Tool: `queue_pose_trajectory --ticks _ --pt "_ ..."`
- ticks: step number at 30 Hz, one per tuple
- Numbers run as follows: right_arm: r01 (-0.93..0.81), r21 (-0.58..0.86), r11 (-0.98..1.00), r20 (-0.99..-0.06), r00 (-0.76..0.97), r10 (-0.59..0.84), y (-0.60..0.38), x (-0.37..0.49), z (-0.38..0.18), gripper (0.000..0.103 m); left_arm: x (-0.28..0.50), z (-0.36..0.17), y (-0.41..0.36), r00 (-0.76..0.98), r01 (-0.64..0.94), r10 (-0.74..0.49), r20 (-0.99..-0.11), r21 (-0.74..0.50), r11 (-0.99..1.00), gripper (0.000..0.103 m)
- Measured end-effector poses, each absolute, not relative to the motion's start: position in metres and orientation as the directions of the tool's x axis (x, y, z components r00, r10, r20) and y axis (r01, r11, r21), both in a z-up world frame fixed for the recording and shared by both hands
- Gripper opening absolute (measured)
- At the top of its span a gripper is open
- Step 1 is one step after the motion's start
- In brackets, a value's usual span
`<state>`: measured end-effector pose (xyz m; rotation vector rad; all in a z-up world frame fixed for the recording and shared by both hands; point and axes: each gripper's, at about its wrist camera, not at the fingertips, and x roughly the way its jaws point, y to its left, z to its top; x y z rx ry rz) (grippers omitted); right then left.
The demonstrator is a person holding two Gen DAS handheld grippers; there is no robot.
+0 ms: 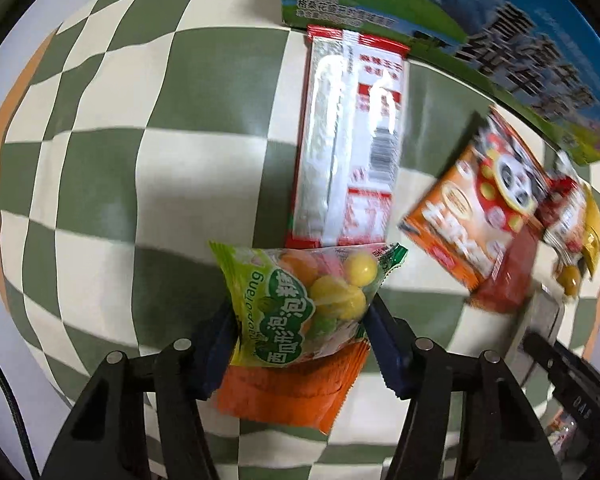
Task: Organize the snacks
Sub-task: 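Grasp the fruit candy bag with left tool while right tool grasps white cracker pack, then carry candy bag and cracker pack into the box and release both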
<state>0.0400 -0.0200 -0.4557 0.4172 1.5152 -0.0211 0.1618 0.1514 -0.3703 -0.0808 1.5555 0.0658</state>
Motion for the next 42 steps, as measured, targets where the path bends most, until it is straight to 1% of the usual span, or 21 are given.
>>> queue_pose_trajectory --ticks 6,11,18,21,25,28,31,37,42 --pt "0.233 0.291 0.928 -0.956 0.111 0.272 -0.022 0.032 -0.425 0.048 0.139 -0.349 0.137 0.016 -0.078 -0.069 -0.998 -0.07 0.995 0.059" --pt "0.161 0.315 0.935 -0.943 0.162 0.29 -0.018 0.04 -0.384 0.048 0.144 -0.311 0.119 0.047 -0.064 -0.153 -0.987 -0.155 0.986 0.059" --pt "0.072 0.331 0.941 -0.915 0.266 0.302 -0.028 0.078 -0.301 0.048 0.204 -0.233 0.104 0.122 0.002 -0.251 -0.96 -0.253 0.967 0.059" --pt "0.055 0.331 0.942 -0.903 0.309 0.299 -0.037 0.108 -0.271 0.048 0.245 -0.208 0.111 0.15 0.036 -0.254 -0.955 -0.252 0.967 0.059" --pt "0.052 0.298 0.953 -0.898 0.353 0.261 -0.048 0.159 -0.248 0.048 0.301 -0.192 0.1 0.179 0.06 -0.216 -0.96 -0.209 0.976 0.059" --pt "0.064 0.273 0.96 -0.903 0.362 0.233 -0.057 0.201 -0.244 0.048 0.345 -0.196 0.1 0.164 0.059 -0.182 -0.969 -0.175 0.983 0.059" --pt "0.079 0.243 0.967 -0.914 0.351 0.201 -0.062 0.244 -0.249 0.048 0.387 -0.211 0.103 0.13 0.053 -0.135 -0.982 -0.129 0.99 0.059" --pt "0.103 0.175 0.979 -0.947 0.291 0.138 -0.075 0.316 -0.283 0.048 0.447 -0.252 0.121 0.062 0.008 -0.06 -0.996 -0.06 0.998 0.059" --pt "0.112 0.148 0.983 -0.965 0.233 0.118 -0.079 0.353 -0.314 0.048 0.473 -0.275 0.129 0.025 -0.009 -0.025 -0.999 -0.025 1.0 0.059"
